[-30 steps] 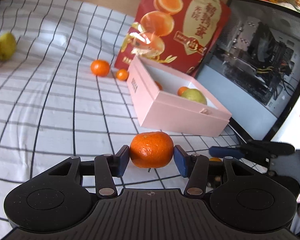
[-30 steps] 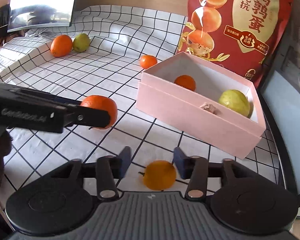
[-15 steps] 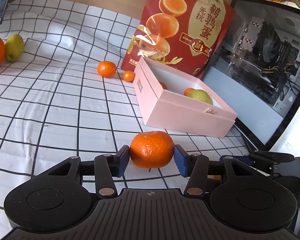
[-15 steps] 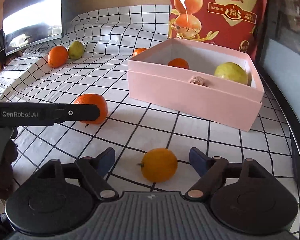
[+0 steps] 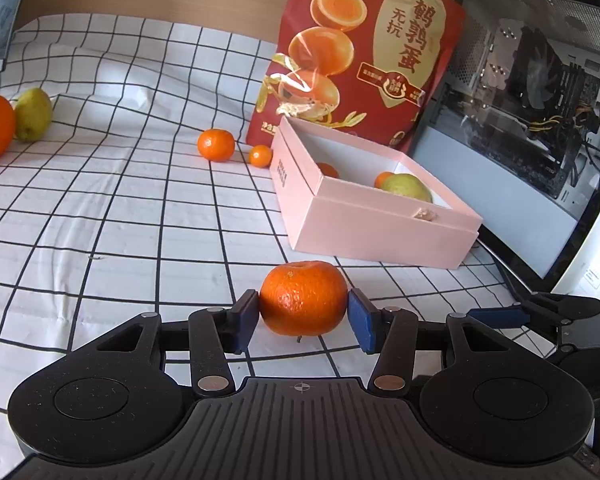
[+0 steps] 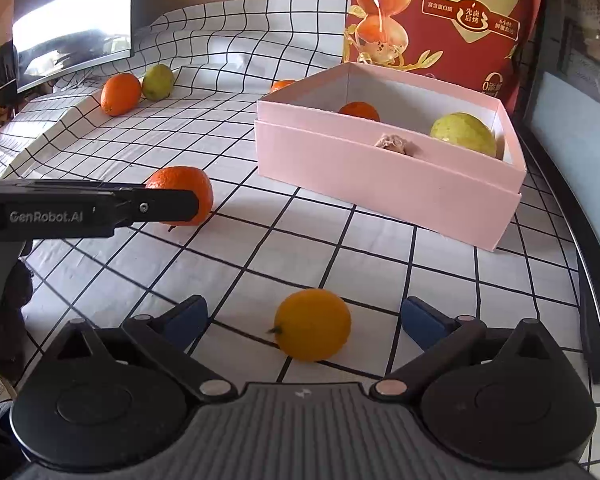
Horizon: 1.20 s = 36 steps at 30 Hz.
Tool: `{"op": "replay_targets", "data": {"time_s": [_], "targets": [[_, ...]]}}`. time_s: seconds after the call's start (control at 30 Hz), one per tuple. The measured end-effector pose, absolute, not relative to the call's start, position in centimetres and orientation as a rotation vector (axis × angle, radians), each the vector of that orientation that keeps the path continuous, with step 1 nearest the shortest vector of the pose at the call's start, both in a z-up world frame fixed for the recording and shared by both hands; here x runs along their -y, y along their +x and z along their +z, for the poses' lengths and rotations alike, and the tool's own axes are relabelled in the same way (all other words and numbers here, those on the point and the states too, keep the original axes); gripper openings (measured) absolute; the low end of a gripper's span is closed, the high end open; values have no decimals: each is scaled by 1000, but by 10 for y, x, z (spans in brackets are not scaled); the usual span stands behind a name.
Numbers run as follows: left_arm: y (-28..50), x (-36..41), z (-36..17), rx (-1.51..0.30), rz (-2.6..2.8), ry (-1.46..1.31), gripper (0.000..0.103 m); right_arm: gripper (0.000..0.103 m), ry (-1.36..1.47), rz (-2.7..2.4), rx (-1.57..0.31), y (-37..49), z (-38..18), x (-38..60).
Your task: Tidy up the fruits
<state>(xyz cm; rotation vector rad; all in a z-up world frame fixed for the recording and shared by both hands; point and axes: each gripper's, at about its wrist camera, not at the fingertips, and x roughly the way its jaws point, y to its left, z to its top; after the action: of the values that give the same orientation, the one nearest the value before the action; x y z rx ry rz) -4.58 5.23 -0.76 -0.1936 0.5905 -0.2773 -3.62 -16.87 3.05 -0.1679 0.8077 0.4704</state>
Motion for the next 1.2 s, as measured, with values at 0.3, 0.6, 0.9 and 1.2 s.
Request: {"op": "replay_targets", "data": {"time_s": [0.3, 0.6, 0.9, 1.2], "targets": [[-46, -52, -8, -590, -276, -194, 54, 100, -175, 499, -813, -45, 34, 177], [-46, -52, -8, -590, -274, -196, 54, 98, -220, 379, -783, -51, 40, 199], [-46, -52, -8, -590, -273, -197, 54, 98, -213, 375, -738, -57, 44, 203], [-45, -52, -7, -590, -273, -200, 54, 79, -130, 418, -749, -52, 38, 192]]}}
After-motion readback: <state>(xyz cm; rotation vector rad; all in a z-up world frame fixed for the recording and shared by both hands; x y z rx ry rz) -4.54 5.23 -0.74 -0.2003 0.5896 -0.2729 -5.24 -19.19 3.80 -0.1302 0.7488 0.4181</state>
